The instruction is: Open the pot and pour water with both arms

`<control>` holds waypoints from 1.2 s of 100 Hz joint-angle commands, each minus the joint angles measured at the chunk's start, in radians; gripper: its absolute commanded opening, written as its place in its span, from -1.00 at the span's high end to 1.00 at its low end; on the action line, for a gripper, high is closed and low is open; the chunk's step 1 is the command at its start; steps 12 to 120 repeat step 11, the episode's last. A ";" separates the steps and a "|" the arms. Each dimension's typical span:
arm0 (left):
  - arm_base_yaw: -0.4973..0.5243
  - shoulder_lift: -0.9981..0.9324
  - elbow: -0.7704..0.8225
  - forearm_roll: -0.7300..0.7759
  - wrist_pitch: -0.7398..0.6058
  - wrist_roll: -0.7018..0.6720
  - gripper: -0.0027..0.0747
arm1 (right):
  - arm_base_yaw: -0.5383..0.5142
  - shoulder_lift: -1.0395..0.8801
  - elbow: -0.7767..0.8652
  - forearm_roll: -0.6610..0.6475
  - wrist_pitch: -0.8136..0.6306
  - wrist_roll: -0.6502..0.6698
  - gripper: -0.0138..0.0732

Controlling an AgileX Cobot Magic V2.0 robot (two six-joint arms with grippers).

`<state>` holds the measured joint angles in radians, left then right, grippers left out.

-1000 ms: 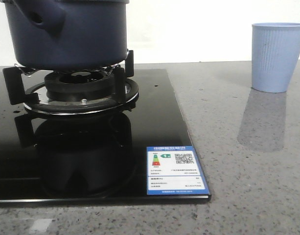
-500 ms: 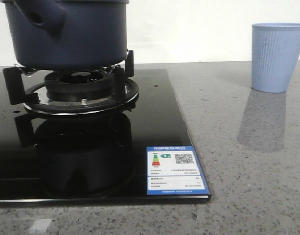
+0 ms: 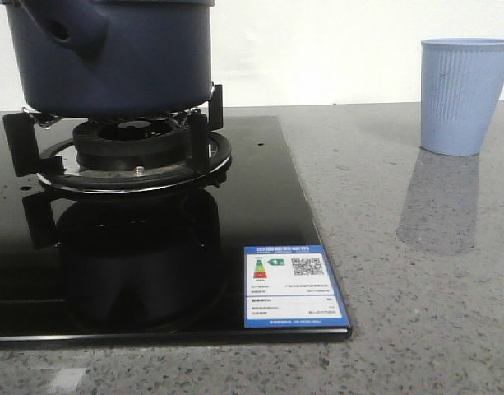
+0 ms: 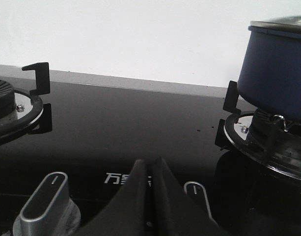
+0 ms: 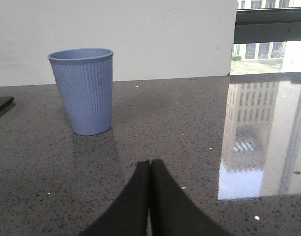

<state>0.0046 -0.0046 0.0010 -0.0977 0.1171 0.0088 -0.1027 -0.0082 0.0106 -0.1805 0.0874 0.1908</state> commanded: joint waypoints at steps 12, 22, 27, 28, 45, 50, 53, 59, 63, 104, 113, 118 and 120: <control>-0.007 -0.026 0.033 -0.009 -0.076 -0.009 0.98 | -0.004 -0.019 0.025 -0.012 -0.067 -0.001 0.84; -0.007 -0.026 0.033 -0.009 -0.076 -0.009 0.98 | -0.004 -0.019 0.025 -0.012 -0.067 -0.001 0.84; -0.007 -0.026 0.033 -0.009 -0.076 -0.009 0.98 | -0.004 -0.019 0.025 -0.012 -0.067 -0.001 0.84; -0.007 -0.026 0.033 -0.009 -0.076 -0.009 0.98 | -0.004 -0.019 0.025 -0.012 -0.067 -0.001 0.84; -0.007 -0.026 0.033 -0.009 -0.076 -0.009 0.98 | -0.004 -0.019 0.025 -0.012 -0.067 -0.001 0.84; -0.007 -0.026 0.033 -0.009 -0.076 -0.009 0.98 | -0.004 -0.019 0.025 -0.012 -0.067 -0.001 0.84; -0.007 -0.026 0.033 -0.009 -0.076 -0.009 0.98 | -0.004 -0.019 0.025 -0.012 -0.067 -0.001 0.84; -0.007 -0.026 0.033 -0.009 -0.076 -0.009 0.98 | -0.004 -0.019 0.025 -0.012 -0.067 -0.001 0.84; -0.007 -0.026 0.033 -0.009 -0.076 -0.009 0.98 | -0.004 -0.019 0.025 -0.012 -0.067 -0.001 0.84; -0.007 -0.026 0.033 -0.009 -0.076 -0.009 0.98 | -0.004 -0.019 0.025 -0.012 -0.067 -0.001 0.84; -0.007 -0.026 0.033 -0.009 -0.076 -0.009 0.98 | -0.004 -0.019 0.025 -0.012 -0.067 -0.001 0.84; -0.007 -0.026 0.033 -0.009 -0.076 -0.009 0.98 | -0.004 -0.019 0.025 -0.012 -0.067 -0.001 0.84; -0.007 -0.026 0.033 -0.009 -0.076 -0.009 0.98 | -0.004 -0.019 0.025 -0.012 -0.067 -0.001 0.84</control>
